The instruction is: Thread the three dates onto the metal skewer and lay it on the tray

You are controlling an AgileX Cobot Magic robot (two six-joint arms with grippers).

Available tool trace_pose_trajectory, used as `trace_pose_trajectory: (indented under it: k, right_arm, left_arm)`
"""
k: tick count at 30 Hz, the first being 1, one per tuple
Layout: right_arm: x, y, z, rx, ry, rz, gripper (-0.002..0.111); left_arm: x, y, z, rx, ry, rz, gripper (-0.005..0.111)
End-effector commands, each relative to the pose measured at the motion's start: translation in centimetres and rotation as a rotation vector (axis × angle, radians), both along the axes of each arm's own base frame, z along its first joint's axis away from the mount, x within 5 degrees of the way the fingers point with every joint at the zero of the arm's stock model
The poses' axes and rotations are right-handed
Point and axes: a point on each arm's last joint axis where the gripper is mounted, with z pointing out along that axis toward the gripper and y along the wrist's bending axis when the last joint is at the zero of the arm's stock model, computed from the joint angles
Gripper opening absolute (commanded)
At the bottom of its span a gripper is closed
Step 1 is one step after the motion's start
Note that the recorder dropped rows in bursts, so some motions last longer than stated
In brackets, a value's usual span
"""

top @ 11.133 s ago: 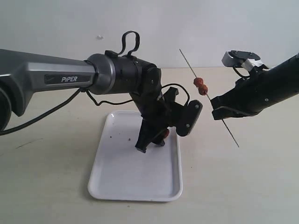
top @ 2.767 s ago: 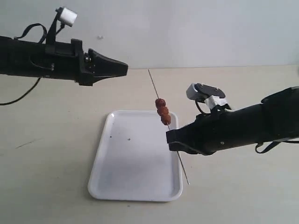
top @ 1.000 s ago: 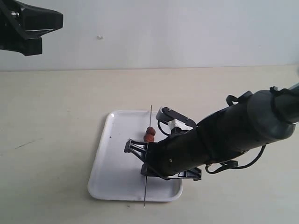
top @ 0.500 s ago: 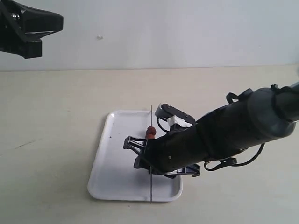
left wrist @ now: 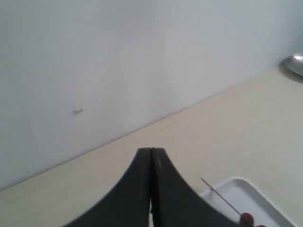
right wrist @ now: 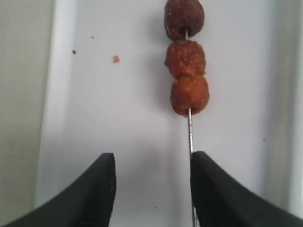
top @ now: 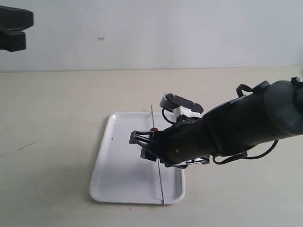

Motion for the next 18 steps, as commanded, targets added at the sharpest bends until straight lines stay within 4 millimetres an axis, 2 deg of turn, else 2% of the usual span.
trace_pose_trajectory:
  k: [1,5,8,11,13,17,18]
  right_arm:
    - [0.0,-0.2,1.0,-0.018,-0.044,0.018,0.049]
    - [0.2,-0.7,1.3,-0.063,-0.074,-0.011,0.049]
    - [0.5,-1.2,2.1,-0.153,-0.151,0.026,0.049]
    - [0.3,-1.4,4.9,-0.196,-0.278,0.127,0.046]
    - [0.1,-1.8,6.9,-0.203,-0.346,0.124,0.036]
    - [-1.0,-2.7,11.5,-0.234,-0.518,0.166,0.0]
    - [-1.7,-3.1,12.8,-0.241,-0.566,0.182,0.0]
  left_arm:
    - [-1.9,1.4,1.1,-0.038,-0.044,0.112,0.0]
    - [-4.5,2.1,2.0,-0.079,-0.103,0.129,0.0]
    - [-6.7,3.1,1.9,-0.086,-0.136,0.188,0.0]
    - [-10.2,5.1,0.6,-0.12,-0.172,0.321,0.0]
    - [-12.4,5.9,-0.3,-0.152,-0.205,0.351,0.0]
    - [-15.7,6.7,-3.4,-0.235,-0.231,0.363,0.0]
    - [-16.6,7.1,-4.3,-0.247,-0.249,0.383,0.0]
